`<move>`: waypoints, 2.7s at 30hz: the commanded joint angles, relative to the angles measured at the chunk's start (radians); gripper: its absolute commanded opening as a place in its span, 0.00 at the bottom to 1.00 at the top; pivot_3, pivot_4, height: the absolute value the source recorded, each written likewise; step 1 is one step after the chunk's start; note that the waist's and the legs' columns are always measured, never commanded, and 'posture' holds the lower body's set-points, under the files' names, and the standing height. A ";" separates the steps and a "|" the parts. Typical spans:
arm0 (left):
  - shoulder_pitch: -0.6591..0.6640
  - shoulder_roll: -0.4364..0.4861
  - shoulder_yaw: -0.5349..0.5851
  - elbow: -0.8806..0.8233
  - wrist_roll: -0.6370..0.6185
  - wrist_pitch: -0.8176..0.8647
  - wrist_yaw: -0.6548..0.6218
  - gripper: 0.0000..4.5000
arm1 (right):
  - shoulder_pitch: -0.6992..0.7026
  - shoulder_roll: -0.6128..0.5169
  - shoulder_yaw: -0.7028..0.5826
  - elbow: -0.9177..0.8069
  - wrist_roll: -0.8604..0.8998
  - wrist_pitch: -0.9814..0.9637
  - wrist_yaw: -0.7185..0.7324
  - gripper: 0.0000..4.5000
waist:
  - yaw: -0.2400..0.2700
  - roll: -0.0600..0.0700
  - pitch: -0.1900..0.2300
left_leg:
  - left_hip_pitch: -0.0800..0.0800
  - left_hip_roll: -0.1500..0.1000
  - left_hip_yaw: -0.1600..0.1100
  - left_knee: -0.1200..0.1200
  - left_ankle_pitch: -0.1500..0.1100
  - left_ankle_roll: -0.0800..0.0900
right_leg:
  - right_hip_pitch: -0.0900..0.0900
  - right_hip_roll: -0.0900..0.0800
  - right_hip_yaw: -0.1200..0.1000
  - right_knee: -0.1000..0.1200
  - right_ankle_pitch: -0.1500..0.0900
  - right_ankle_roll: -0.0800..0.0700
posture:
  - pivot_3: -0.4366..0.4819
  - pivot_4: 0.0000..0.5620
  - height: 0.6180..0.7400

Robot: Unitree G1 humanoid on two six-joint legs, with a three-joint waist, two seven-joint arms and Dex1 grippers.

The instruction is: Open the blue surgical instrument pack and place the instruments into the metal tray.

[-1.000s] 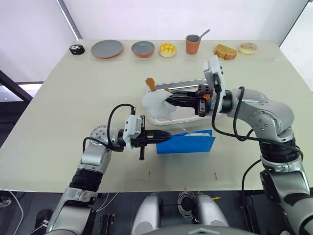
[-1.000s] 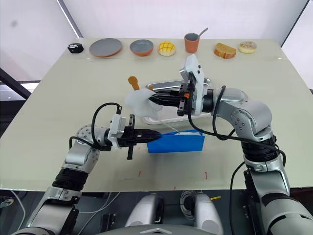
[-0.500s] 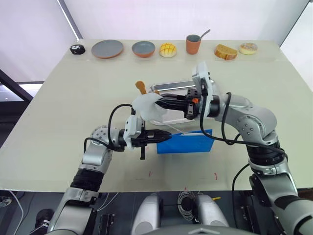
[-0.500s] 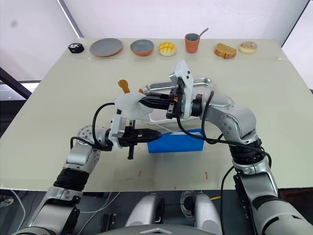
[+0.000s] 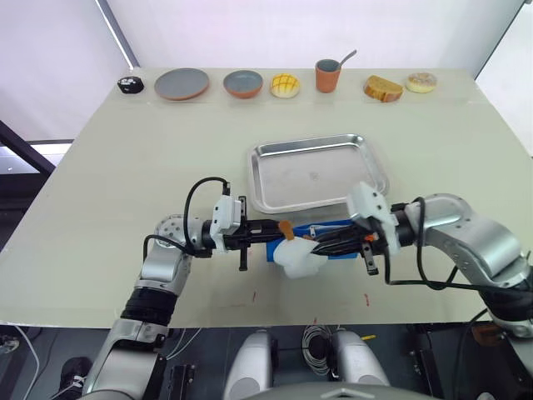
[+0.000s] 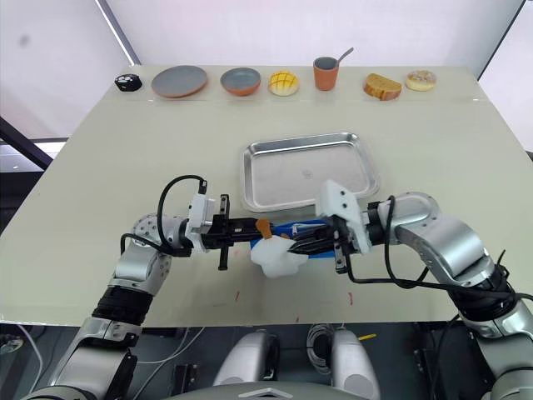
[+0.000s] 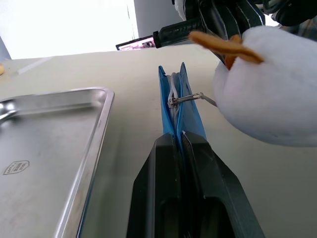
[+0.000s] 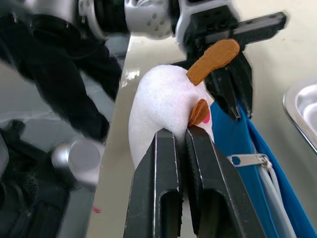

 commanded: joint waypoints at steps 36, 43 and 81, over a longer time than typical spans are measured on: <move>0.032 0.008 -0.025 -0.049 0.026 0.006 0.005 0.00 | 0.258 -0.019 -0.378 0.339 0.045 -0.323 0.150 0.99 | 0.004 -0.001 0.000 | 0.000 -0.002 0.000 0.000 0.000 0.000 | 0.001 -0.001 -0.001 -0.001 0.000 0.000 | 0.48 0.27 1.00; 0.029 0.027 -0.020 -0.096 0.015 0.052 0.013 0.00 | 0.191 0.049 -0.315 0.422 0.010 -0.368 0.183 0.99 | 0.005 0.000 0.000 | 0.000 -0.001 -0.001 0.000 0.000 0.000 | 0.001 -0.002 -0.001 -0.001 0.000 0.000 | 0.48 0.27 1.00; 0.086 0.170 0.209 -0.199 -0.246 0.359 0.046 0.83 | 0.152 0.095 -0.279 0.477 -0.051 -0.421 0.202 0.00 | 0.001 0.000 0.001 | 0.001 0.001 -0.001 0.000 0.000 0.000 | 0.001 -0.001 -0.001 0.000 0.000 0.000 | 0.48 0.27 1.00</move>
